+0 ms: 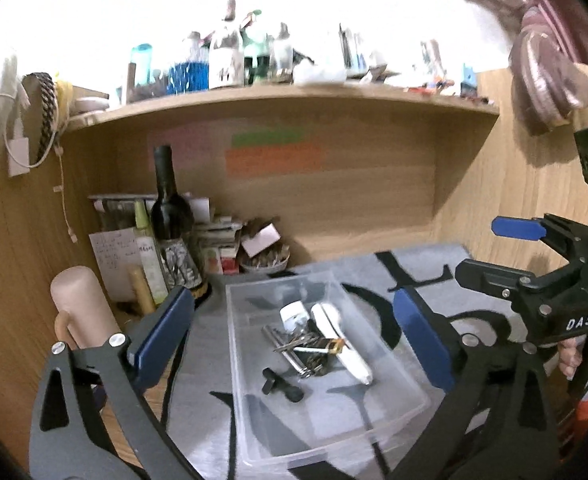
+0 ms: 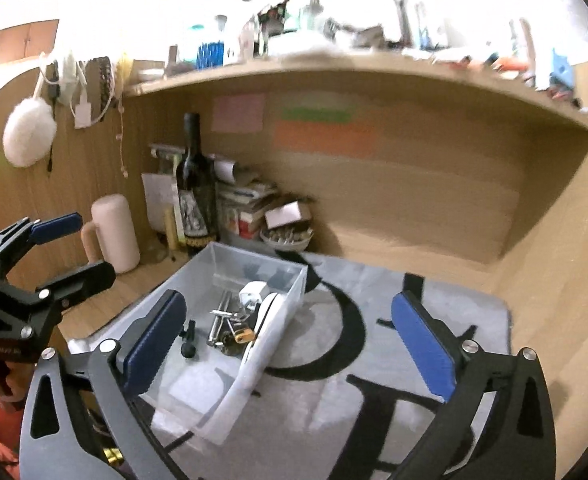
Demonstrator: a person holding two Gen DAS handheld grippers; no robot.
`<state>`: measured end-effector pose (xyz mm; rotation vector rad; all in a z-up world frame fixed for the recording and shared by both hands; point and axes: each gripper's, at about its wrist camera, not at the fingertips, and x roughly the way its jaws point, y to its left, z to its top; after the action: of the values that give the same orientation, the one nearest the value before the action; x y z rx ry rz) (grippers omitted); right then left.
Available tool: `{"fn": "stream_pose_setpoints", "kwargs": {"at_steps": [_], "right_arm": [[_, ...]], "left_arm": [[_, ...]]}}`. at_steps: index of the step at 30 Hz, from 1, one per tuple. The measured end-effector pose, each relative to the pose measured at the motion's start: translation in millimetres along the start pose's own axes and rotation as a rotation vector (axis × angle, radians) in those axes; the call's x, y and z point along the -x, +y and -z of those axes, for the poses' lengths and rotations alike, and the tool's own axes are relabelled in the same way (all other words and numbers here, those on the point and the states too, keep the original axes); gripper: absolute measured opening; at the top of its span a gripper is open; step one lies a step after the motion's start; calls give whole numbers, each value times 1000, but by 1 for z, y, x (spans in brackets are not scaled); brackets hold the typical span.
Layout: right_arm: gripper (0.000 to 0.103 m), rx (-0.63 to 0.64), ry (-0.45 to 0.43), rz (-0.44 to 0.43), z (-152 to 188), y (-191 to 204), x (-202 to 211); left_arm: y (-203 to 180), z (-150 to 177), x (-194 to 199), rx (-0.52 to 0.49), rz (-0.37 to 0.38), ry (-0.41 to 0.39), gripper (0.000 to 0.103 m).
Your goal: Organize rigid objects
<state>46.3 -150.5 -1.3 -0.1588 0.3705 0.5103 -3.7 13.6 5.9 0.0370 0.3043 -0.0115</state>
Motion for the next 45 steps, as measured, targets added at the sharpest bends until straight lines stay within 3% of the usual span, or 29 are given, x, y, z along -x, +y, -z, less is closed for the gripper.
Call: {"fn": "stream_pose_setpoints", "kwargs": {"at_steps": [12, 45], "right_arm": [[103, -11, -111, 53, 18, 12, 48], [103, -29, -104, 66, 19, 10, 46]], "left_arm": [[-11, 8, 21, 56, 12, -68, 103], [-9, 8, 17, 79, 37, -55, 103]]}}
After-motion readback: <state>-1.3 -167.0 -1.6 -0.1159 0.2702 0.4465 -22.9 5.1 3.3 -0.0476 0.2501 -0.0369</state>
